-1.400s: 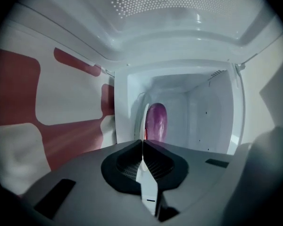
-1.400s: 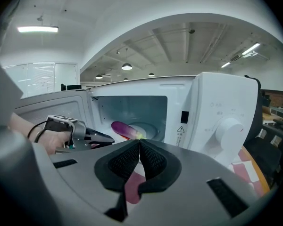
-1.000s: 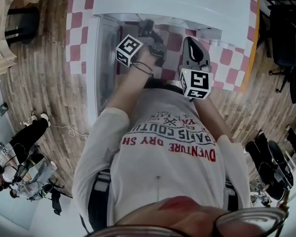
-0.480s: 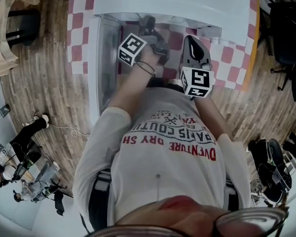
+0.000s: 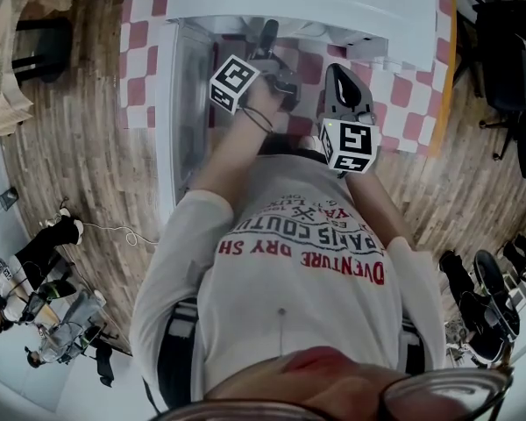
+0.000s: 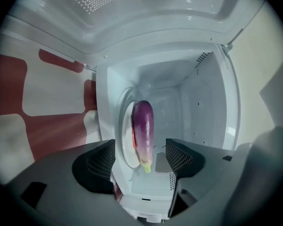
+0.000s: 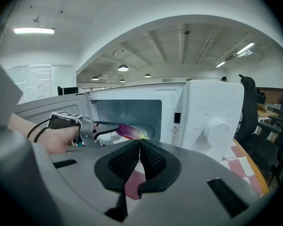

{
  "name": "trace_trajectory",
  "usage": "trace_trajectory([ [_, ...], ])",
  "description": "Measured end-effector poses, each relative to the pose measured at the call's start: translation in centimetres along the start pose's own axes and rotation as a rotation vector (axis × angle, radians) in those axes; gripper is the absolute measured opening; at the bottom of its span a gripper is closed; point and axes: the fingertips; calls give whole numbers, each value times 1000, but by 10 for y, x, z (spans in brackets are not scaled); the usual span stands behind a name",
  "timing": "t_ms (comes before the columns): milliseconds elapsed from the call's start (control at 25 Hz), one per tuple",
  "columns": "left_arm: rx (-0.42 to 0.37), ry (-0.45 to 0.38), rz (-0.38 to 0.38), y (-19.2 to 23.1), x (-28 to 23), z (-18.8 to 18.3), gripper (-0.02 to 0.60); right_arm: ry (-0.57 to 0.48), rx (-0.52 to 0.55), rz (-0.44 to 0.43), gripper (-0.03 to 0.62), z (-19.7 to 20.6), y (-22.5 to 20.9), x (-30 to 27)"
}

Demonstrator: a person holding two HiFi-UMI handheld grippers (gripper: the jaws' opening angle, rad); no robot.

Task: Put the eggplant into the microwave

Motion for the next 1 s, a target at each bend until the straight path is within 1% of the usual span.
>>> trace_trajectory([
  [80, 9, 10, -19, 2, 5, 4, 327, -3, 1, 2, 26, 2, 0, 5],
  [160, 14, 34, -68, 10, 14, 12, 325, -10, 1, 4, 25, 3, 0, 11],
  [200, 0, 48, -102, 14, 20, 17, 313, -14, 3, 3, 25, 3, 0, 14],
  [240, -30, 57, -141, 18, 27, 21, 228, -18, 5, 3, 25, 4, 0, 17],
  [280, -67, 63, -178, 21, 34, 25, 121, -22, 7, 2, 25, 4, 0, 20],
  [320, -101, 68, -204, 21, 41, 29, 39, -26, 10, 1, 25, 4, 1, 23],
  [400, -144, 79, -208, 16, 52, 37, 27, -34, 12, -2, 25, 5, 2, 29],
  [520, -180, 93, -175, 2, 64, 49, 25, -45, 15, -11, 25, 5, 5, 39],
  [600, -232, 109, -146, -13, 71, 58, 25, -59, 20, -18, 25, 3, 6, 46],
  [640, -283, 118, -130, -23, 74, 62, 25, -68, 22, -20, 25, 1, 7, 49],
  [680, -361, 126, -116, -34, 77, 67, 24, -77, 24, -22, 25, -1, 7, 53],
  [720, -461, 131, -109, -45, 82, 72, 25, -86, 26, -23, 25, -3, 8, 57],
  [840, -809, 126, -105, -75, 98, 87, 25, -111, 35, -38, 25, -7, 10, 68],
  [920, -1032, 106, -112, -94, 108, 97, 25, -127, 41, -58, 25, -11, 13, 75],
  [1000, -1230, 77, -122, -112, 116, 106, 25, -143, 46, -73, 25, -14, 16, 81],
])
Point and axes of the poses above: the fingertips, and each gripper's own axes: x backward along the fingers, y to its left, z out of its underside, and after that the axes turned 14 degrees about y, right-handed
